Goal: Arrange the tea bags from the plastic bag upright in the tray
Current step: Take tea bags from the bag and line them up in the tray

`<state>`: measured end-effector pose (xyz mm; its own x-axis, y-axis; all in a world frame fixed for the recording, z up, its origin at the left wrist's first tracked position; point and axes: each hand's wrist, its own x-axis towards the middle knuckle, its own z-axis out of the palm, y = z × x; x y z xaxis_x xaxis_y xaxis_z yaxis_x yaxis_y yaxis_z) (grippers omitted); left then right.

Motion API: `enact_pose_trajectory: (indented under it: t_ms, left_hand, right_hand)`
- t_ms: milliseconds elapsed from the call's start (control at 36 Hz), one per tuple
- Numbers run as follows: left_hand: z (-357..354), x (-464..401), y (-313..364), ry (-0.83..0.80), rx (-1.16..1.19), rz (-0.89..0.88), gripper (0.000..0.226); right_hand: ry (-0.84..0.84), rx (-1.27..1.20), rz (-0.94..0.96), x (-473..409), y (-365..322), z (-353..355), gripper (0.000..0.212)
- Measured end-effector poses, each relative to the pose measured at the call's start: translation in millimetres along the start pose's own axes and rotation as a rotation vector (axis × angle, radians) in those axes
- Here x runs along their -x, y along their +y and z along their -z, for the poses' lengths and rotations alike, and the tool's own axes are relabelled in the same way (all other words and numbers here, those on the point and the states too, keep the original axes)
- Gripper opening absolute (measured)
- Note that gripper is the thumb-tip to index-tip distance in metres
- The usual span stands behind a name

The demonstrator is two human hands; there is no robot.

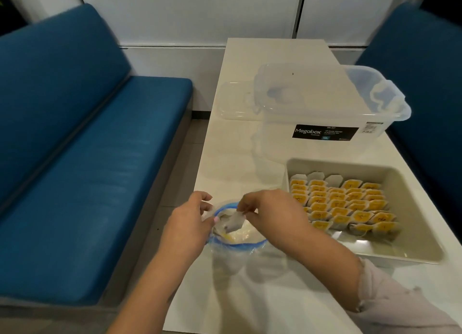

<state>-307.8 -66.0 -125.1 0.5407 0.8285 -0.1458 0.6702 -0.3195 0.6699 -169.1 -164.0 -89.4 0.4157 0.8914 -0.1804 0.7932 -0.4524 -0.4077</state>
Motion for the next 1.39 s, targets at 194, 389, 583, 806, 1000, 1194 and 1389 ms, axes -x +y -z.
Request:
enact_pose_trajectory:
  t_ms: [194, 389, 583, 806, 1000, 1194, 1389]
  left_hand:
    - [9, 7, 19, 0.057, 0.146, -0.075, 0.035]
    - [8, 21, 56, -0.365, 1.028, 0.201, 0.037]
    - [-10, 30, 68, -0.640, 1.361, 0.339, 0.039]
    - [-34, 31, 74, -0.494, 1.293, 0.245, 0.035]
    - [-59, 32, 95, -0.421, 1.334, 0.174, 0.026]
    - [-87, 34, 121, -0.392, 1.240, 0.094, 0.031]
    - [-114, 38, 134, -0.227, 1.015, 0.030, 0.020]
  right_hand:
    - [0.109, -0.185, 0.152, 13, 10, 44, 0.014]
    - [0.350, -0.315, 0.403, 20, 20, 59, 0.013]
    - [0.368, -0.330, 0.420, 23, 43, 54, 0.012]
    - [0.406, -0.477, 0.178, 38, 68, 43, 0.033]
    - [0.292, -0.734, -0.054, 48, 90, 54, 0.011]
    - [0.249, -0.809, -0.076, 56, 119, 78, 0.009]
    - [0.218, -0.619, -0.074, 68, 146, 86, 0.005]
